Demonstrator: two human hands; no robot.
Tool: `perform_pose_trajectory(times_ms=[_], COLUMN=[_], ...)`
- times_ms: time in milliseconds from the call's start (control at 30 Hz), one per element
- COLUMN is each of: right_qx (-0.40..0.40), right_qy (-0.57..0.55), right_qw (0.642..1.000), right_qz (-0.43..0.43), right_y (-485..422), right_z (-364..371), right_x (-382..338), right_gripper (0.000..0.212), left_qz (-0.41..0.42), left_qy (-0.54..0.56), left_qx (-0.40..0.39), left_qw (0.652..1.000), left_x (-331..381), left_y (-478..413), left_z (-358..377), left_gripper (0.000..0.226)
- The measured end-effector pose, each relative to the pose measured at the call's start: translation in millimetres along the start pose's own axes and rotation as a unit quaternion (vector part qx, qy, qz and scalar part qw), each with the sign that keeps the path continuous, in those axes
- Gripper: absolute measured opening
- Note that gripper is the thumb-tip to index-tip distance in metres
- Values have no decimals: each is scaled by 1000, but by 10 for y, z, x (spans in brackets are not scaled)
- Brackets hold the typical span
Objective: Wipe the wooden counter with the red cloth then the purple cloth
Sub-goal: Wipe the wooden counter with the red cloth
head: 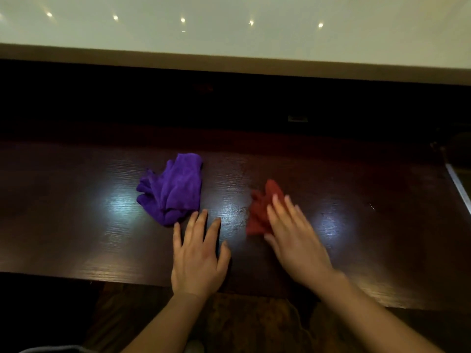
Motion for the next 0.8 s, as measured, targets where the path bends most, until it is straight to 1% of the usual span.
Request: perform_pose_trajectory(times_ms=[133, 200, 233, 267, 367, 400, 467, 500, 567, 600, 633, 667, 700, 767, 800], right_qx=[-2, -4, -8, -9, -21, -29, -21, -1, 15, 12, 5, 10, 17, 6, -1], right_qy=[18, 27, 28, 22, -19, -39, -42, -15, 19, 16, 7, 4, 3, -4, -8], right_qw=[993, 991, 993, 997, 997, 995, 994, 997, 999, 995, 989, 987, 990, 999, 1000], right_qz=[114, 128, 111, 75, -69, -89, -97, -78, 30, 97, 145, 159, 137, 43, 5], right_y=[-1044, -1283, -1284, -1191, -382, -109, 44, -16, -273, -393, -442, -390, -250, 229, 467], right_z=[207, 265, 274, 268, 203, 169, 138, 107, 42, 20, 3, 7, 18, 10, -25], right_x=[9, -148, -242, -357, -724, -756, -558, -397, -42, 96, 127, 68, -60, -355, -382], right_gripper=[64, 64, 64, 64, 63, 62, 60, 59, 59, 60, 61, 62, 62, 60, 59], left_qz=[-9, -15, -19, -23, -33, -35, -34, -30, -25, -25, -27, -28, -29, -27, -28], left_qy=[10, 17, 19, 22, 33, 35, 33, 33, 34, 32, 29, 25, 22, 16, 15], left_qx=[10, 11, 10, 8, 6, 5, 5, 5, 10, 9, 7, 5, 2, -3, -6], left_qw=[1000, 1000, 1000, 999, 999, 999, 999, 999, 999, 999, 999, 999, 999, 999, 999], left_x=[12, 28, 32, 32, 23, 22, 26, 36, 52, 52, 49, 47, 45, 48, 49], left_y=[-11, -20, -23, -22, -16, -15, -11, -11, -20, -27, -27, -18, -11, -16, -22], left_z=[-29, -64, -79, -90, -106, -108, -114, -117, -134, -134, -130, -127, -128, -133, -132], left_gripper=[51, 54, 56, 57, 60, 61, 60, 59, 57, 56, 55, 56, 56, 58, 58])
Point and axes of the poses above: each hand's wrist, its own y-axis away from the middle knuckle, its own z-axis out of the palm, x = y × z, the point moved 4 cm from there along -y, towards the middle knuckle, and after that the axes turned 15 degrees about x, right-handed, at the moved point
